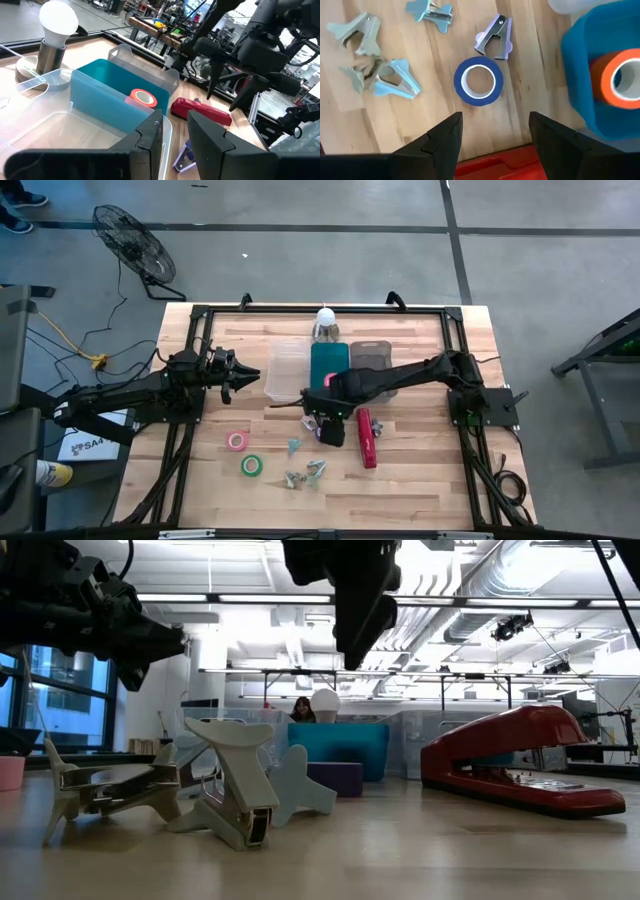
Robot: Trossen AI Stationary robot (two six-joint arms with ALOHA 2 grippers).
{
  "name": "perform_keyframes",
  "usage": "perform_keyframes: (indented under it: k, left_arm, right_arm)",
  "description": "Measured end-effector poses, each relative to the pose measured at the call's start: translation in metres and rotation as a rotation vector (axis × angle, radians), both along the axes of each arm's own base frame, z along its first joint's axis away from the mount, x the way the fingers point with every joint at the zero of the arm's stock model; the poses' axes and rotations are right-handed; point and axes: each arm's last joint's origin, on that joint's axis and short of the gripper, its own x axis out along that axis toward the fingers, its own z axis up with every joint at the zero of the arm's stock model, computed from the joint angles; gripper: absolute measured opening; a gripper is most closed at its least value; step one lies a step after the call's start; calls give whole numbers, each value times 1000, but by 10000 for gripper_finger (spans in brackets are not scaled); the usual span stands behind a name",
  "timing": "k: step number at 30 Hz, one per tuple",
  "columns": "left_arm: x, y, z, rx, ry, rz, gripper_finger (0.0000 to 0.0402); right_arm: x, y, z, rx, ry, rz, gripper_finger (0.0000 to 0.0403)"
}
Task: Pick and place Stapler, Stapler remover, tape
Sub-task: Put the violet tape into the blue bin
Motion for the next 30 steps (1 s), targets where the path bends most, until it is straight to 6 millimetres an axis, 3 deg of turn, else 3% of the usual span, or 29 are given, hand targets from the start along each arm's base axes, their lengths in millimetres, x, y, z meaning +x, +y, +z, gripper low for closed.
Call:
perform_keyframes:
  k: [10,18,30]
  left_arm:
    - [0,0,0,0,0,1,89]
    - [0,0,0,0,0,1,89]
    - [0,0,0,0,-1,1,89]
  right_arm:
    - [11,3,-31,-5,72,-237,220]
    - [20,4,-67,1,161,-403,220]
    - [28,4,-103,0,226,-488,220]
